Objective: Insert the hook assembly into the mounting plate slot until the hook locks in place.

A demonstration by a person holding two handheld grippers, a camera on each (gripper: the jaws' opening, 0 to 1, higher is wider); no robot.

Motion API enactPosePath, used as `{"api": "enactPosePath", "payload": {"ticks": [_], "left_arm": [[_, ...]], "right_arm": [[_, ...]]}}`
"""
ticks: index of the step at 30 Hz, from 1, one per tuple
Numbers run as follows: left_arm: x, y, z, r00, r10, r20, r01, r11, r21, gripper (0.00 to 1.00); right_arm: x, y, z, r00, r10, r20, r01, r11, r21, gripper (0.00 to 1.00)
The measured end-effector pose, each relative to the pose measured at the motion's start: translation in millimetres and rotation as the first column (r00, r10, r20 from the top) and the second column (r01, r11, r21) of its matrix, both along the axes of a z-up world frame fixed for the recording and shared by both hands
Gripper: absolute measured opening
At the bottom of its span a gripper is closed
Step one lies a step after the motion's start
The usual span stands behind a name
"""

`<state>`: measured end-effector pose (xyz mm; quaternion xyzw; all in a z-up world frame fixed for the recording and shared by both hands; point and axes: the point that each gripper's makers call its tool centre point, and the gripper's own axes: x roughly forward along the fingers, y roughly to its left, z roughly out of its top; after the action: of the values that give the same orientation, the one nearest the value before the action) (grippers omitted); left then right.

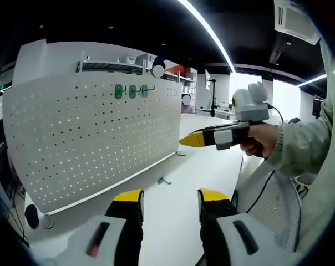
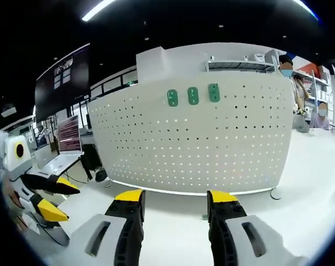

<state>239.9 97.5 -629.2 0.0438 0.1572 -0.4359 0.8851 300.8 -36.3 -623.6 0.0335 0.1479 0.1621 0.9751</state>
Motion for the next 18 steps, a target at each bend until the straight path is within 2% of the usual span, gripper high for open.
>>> {"api": "enactPosePath", "payload": {"ticks": [9,18], "left_arm": [[-1.9,2.2,-1.5,1.0,0.005,-0.002,-0.005,1.0,0.003,0.41],[-5.4,4.6,-3.2,1.0,0.013,-0.005,-0.013,1.0,0.006,0.41]], "right_arm": [[-28.0,19.8,-16.5,0.996,0.067,-0.052,-0.067,0.998,0.004,0.44],[-46.3,26.1,-27.3,0.993,0.086,-0.084,-0.085,0.996,0.018,0.44]]}}
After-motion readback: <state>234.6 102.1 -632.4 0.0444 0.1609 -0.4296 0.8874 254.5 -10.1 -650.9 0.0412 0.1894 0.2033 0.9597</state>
